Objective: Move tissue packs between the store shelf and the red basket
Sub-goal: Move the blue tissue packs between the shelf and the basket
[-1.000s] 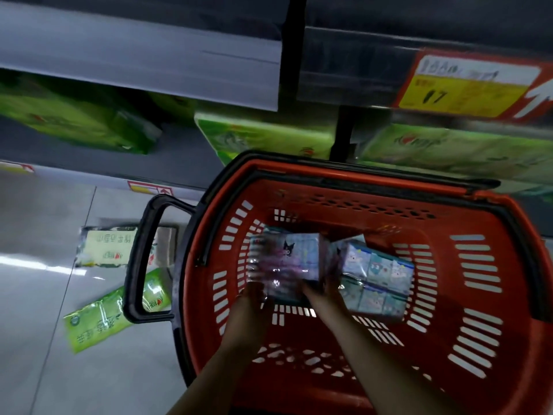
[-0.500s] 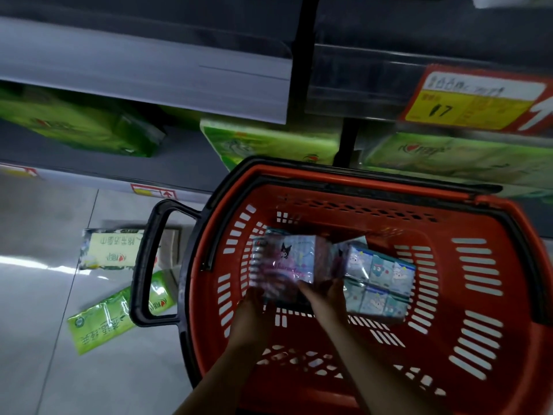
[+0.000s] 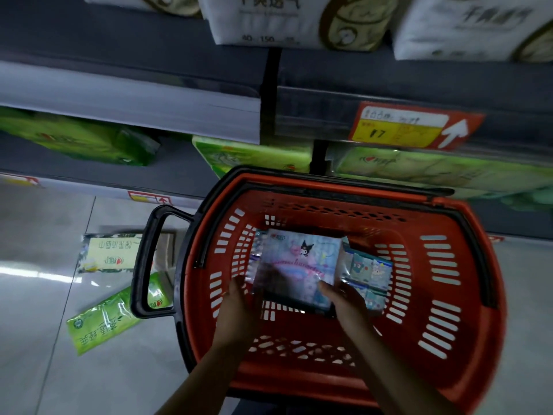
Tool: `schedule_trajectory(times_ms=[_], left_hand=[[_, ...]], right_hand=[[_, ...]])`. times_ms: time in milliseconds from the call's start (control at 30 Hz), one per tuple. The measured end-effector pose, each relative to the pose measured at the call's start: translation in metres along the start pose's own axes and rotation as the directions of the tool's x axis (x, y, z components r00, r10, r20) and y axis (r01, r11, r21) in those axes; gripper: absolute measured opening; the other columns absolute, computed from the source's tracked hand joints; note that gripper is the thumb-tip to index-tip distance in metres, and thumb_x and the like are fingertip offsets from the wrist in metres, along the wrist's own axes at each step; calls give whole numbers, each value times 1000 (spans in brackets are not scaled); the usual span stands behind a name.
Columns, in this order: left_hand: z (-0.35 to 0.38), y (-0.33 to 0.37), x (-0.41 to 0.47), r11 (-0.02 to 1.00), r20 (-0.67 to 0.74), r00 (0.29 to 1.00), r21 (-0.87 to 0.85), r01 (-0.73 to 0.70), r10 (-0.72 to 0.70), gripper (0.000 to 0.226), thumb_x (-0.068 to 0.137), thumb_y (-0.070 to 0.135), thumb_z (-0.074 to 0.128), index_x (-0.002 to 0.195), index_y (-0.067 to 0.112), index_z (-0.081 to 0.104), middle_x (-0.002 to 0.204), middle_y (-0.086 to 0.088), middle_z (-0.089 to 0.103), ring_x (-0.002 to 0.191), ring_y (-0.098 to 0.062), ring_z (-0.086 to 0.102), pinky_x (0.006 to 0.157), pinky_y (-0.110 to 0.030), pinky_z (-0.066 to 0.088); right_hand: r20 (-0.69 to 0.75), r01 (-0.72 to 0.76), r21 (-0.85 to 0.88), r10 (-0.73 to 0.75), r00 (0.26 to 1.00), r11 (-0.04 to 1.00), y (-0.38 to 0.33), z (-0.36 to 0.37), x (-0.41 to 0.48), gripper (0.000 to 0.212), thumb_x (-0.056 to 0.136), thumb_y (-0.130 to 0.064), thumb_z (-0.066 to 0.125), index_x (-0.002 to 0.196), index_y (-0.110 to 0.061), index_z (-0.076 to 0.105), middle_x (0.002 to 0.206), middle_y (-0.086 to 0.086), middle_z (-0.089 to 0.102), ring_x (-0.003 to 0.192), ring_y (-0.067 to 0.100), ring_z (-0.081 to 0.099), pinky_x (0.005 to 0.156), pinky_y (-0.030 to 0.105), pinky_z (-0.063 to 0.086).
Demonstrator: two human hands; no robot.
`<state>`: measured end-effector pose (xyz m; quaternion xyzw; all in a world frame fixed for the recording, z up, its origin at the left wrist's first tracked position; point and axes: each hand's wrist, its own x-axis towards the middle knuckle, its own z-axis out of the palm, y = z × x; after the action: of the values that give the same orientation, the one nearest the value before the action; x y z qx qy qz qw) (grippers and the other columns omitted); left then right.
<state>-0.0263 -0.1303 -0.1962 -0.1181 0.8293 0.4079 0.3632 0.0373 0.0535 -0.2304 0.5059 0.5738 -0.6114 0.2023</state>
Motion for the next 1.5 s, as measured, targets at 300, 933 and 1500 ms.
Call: schedule_trajectory(times_ms=[300, 933, 1500], left_hand=[[-28, 73, -51, 844, 277, 950, -466, 265, -145, 43, 86, 34, 61, 124, 19, 46, 112, -10, 63, 92, -27, 69, 62, -31, 58], [-113, 241, -228, 829, 125, 982, -558, -46, 139, 36, 80, 23, 65, 115, 17, 64, 105, -10, 74, 95, -30, 71, 84, -53, 55], [-223, 382, -377, 797, 59, 903, -497, -343, 426, 33, 77, 23, 66, 107, 11, 68, 96, -9, 76, 85, -25, 73, 59, -26, 56]], right_hand=[[281, 35, 53, -48, 958, 998, -57, -49, -78, 42, 74, -41, 71, 109, -21, 62, 102, -4, 72, 90, 15, 69, 77, 26, 47], [195, 427, 148, -450, 871, 892, -206, -134, -276, 24, 78, -17, 72, 101, -10, 67, 99, 3, 75, 90, 13, 70, 75, 22, 52], [107, 652, 231, -685, 721, 722, -319, -156, -469, 57, 54, -57, 83, 97, -22, 72, 107, 42, 50, 95, 38, 65, 94, 56, 46]])
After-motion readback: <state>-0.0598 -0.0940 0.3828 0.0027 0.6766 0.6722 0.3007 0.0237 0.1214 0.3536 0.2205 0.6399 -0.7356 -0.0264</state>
